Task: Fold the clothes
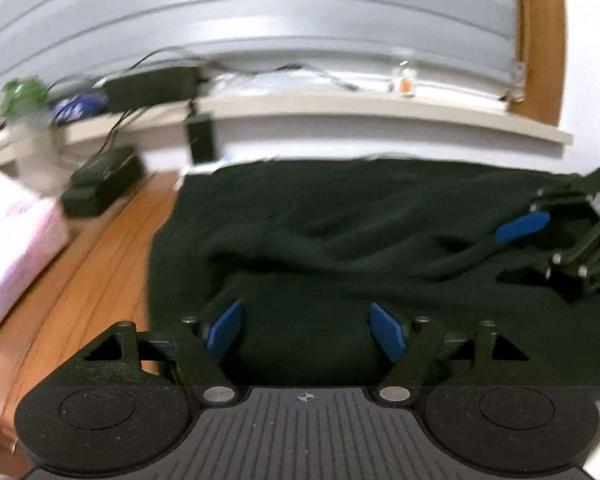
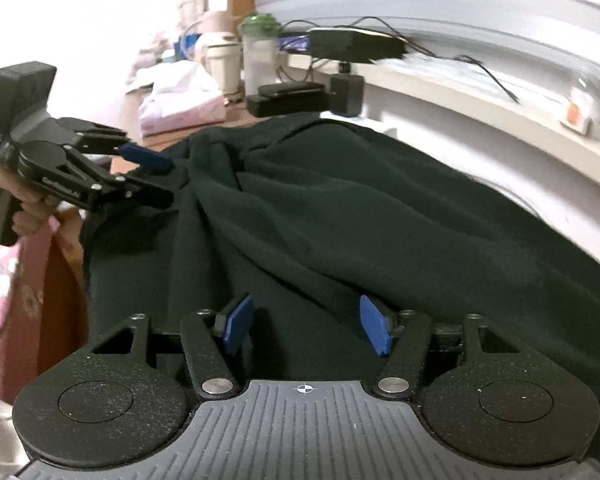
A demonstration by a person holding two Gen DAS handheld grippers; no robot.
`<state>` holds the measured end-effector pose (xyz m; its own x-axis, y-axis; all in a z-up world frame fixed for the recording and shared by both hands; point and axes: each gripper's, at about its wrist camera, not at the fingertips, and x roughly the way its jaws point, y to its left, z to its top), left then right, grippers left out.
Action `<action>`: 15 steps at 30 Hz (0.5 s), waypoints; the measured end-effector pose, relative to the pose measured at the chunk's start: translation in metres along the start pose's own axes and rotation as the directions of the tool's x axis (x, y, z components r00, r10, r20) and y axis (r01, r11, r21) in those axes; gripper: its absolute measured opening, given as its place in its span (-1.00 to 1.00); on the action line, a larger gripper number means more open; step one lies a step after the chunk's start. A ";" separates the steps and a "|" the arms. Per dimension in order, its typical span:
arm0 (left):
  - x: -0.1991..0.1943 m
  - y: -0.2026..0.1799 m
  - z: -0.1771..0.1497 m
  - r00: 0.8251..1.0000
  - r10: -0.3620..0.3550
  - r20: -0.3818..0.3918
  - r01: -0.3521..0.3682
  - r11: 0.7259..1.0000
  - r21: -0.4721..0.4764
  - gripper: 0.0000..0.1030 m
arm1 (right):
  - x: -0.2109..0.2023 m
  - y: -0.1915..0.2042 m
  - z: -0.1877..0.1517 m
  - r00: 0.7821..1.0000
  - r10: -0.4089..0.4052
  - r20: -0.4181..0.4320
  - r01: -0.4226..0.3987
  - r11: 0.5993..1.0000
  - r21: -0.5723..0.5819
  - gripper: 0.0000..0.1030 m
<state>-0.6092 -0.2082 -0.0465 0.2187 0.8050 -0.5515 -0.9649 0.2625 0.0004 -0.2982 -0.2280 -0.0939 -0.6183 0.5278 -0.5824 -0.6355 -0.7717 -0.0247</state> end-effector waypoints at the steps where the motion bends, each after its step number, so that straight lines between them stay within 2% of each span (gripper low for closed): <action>1: 0.000 0.005 -0.003 1.000 -0.009 -0.002 0.009 1.000 -0.015 0.43 | 0.003 0.003 0.004 1.000 0.002 0.013 -0.002 1.000 -0.008 0.16; 6: 0.000 0.005 -0.005 1.000 -0.010 0.008 0.010 1.000 -0.009 0.43 | 0.020 0.017 0.021 0.999 0.014 0.038 -0.010 0.995 -0.096 0.16; 10: 0.001 0.004 -0.005 1.000 -0.003 0.015 0.003 1.000 -0.003 0.43 | 0.040 0.017 0.022 1.000 0.015 -0.027 -0.019 0.991 -0.133 0.07; 12: 0.000 0.006 -0.006 1.000 -0.007 0.020 0.007 1.000 -0.013 0.43 | 0.041 0.009 0.024 1.000 0.018 -0.024 -0.021 0.994 -0.110 -0.85; 13: 0.000 0.006 -0.006 1.000 -0.009 0.023 0.010 1.000 -0.017 0.43 | 0.040 0.003 0.027 1.000 0.006 -0.014 -0.007 0.996 -0.089 -0.88; 15: -0.001 0.007 -0.005 0.999 -0.012 0.032 0.013 1.000 -0.021 0.43 | 0.028 -0.011 0.034 0.997 -0.053 0.060 0.055 0.998 -0.038 -0.92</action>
<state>-0.6166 -0.2101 -0.0496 0.2349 0.8182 -0.5248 -0.9649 0.2617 -0.0237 -0.3244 -0.1932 -0.0824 -0.6105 0.5883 -0.5303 -0.6509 -0.7541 -0.0873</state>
